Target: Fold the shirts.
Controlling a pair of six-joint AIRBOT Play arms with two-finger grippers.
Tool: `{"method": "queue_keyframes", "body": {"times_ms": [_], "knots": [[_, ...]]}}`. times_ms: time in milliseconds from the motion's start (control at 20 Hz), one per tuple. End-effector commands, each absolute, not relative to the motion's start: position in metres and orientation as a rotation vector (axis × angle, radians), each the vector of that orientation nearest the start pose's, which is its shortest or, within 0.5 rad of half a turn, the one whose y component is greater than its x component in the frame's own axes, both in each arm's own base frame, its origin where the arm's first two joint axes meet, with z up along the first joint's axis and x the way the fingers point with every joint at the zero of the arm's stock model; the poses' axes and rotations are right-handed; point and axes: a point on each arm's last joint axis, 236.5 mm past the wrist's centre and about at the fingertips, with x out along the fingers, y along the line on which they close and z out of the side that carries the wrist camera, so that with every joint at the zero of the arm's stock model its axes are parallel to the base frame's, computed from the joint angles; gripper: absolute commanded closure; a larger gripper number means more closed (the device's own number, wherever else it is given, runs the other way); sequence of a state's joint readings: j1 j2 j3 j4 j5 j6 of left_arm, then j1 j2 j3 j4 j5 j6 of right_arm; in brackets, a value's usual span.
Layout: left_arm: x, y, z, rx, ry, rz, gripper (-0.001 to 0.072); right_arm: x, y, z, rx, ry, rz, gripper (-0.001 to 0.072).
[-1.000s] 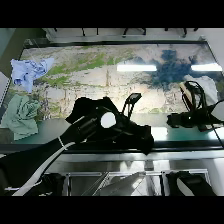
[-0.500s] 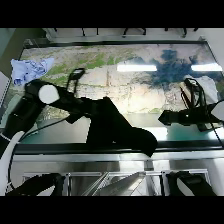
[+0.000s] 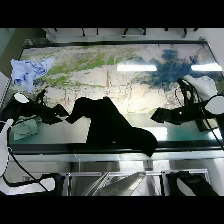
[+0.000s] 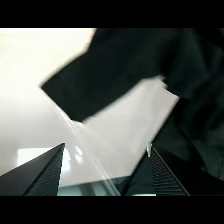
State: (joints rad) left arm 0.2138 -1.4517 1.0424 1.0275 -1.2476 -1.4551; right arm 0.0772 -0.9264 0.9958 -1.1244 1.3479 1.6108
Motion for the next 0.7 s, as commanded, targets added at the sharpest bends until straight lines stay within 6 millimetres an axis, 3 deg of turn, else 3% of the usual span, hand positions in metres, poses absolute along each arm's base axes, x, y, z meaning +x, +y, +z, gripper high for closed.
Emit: {"method": "queue_keyframes", "body": {"times_ms": [0, 250, 450, 500, 550, 600, 650], "knots": [[0.352, -0.037, -0.092, -0.716, 1.536, -0.170, 0.0124, 0.287, 0.142, 0.078, 0.445, 1.285, 0.406, 0.0014], [0.375, -0.060, -0.104, -0.635, 1.465, -0.159, 0.0125, 0.290, 0.154, 0.076, 0.502, 1.303, 0.436, 0.0014], [0.371, -0.090, -0.126, -0.642, 1.574, -0.179, 0.0126, 0.290, 0.154, 0.077, 0.499, 1.303, 0.439, 0.0014], [0.372, -0.098, -0.127, -0.634, 1.597, -0.195, 0.0190, 0.290, 0.154, 0.077, 0.498, 1.302, 0.440, 0.0014], [0.377, -0.104, -0.125, -0.616, 1.590, -0.213, 0.0491, 0.289, 0.154, 0.078, 0.498, 1.299, 0.440, 0.0014], [0.385, -0.111, -0.116, -0.589, 1.563, -0.239, 0.0692, 0.289, 0.153, 0.079, 0.492, 1.294, 0.445, 0.0014], [0.394, -0.116, -0.105, -0.557, 1.530, -0.261, 0.0691, 0.289, 0.153, 0.079, 0.481, 1.290, 0.452, 0.0014]]}}
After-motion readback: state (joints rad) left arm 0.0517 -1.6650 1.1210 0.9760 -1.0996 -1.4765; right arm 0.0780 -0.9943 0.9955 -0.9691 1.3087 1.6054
